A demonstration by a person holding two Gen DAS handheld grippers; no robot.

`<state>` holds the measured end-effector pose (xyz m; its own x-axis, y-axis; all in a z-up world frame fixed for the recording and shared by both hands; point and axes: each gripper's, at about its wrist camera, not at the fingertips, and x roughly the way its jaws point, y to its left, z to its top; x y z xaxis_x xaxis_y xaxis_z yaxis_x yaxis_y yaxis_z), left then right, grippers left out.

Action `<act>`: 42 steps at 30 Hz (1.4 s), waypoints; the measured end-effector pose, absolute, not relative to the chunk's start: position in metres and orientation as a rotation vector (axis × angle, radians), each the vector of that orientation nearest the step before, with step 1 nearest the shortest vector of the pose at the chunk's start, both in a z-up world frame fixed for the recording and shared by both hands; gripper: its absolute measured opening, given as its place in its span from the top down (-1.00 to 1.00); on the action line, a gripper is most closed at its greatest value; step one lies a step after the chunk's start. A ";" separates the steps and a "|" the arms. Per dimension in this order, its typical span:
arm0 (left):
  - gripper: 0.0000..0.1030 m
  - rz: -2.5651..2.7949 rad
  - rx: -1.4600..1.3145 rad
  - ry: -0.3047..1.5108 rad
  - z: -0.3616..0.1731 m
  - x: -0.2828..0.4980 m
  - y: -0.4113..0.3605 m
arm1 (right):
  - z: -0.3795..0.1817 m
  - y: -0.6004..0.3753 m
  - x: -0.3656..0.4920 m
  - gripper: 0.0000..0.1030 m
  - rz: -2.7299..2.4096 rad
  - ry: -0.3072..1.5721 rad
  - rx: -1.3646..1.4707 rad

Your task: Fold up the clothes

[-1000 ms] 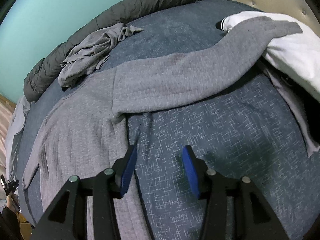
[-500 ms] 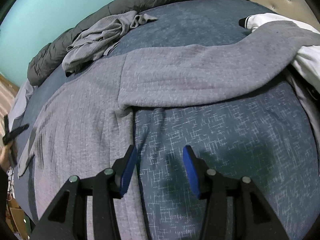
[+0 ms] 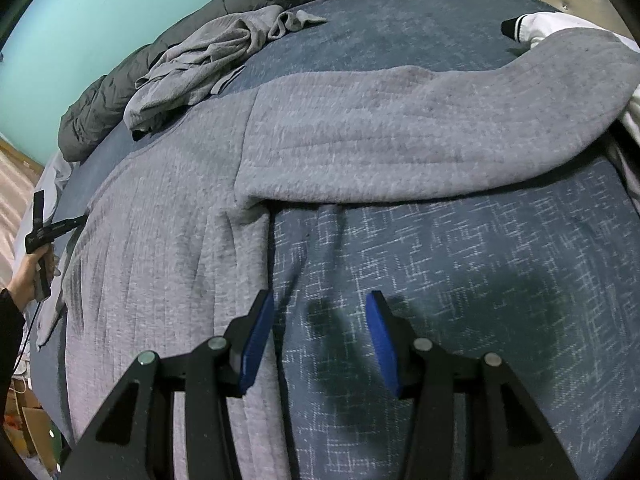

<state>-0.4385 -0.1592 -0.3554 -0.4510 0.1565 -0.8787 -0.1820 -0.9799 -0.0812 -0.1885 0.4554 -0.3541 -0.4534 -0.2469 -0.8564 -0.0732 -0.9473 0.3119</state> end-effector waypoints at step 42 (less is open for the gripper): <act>0.33 2.297 -1.763 -0.280 -0.337 -0.167 -0.170 | -0.357 0.463 -0.105 -0.08 -2.393 -0.582 1.778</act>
